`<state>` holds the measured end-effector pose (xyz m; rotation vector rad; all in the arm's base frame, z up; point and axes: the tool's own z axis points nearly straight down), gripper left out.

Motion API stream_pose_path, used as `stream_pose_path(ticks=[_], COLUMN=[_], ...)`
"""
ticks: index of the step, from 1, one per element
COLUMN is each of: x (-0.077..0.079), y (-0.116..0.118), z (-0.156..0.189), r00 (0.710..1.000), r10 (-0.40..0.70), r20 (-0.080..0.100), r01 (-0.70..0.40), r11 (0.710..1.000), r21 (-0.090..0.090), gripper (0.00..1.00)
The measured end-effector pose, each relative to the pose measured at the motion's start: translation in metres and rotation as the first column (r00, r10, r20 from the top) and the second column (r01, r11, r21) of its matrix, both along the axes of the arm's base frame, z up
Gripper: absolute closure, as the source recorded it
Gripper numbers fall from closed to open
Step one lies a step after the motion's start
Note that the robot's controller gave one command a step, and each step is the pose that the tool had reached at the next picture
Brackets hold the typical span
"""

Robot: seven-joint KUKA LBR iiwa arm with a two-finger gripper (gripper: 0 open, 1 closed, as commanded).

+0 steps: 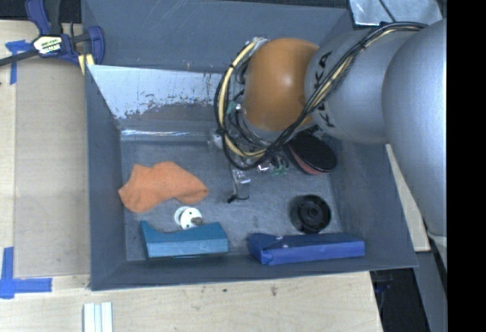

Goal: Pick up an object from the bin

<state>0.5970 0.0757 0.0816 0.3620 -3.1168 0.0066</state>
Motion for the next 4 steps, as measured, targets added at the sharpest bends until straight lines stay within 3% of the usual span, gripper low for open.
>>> stream_pose_path(ticks=[1, 2, 3, 4], x=[-0.008, -0.028, -0.038, -0.038], y=[0.035, 0.048, 0.078, 0.078], z=[0.003, -0.002, -0.011, -0.011], r00=[0.999, 0.992, 0.999, 0.999], r10=[0.044, -0.127, 0.033, 0.033], r20=[0.004, 0.005, 0.006, 0.006], r01=[-0.044, 0.127, -0.033, -0.033], r11=[0.999, 0.992, 0.999, 0.999], r21=[0.008, 0.005, 0.006, 0.006], gripper=[0.0, 0.0, 1.0, 1.0])
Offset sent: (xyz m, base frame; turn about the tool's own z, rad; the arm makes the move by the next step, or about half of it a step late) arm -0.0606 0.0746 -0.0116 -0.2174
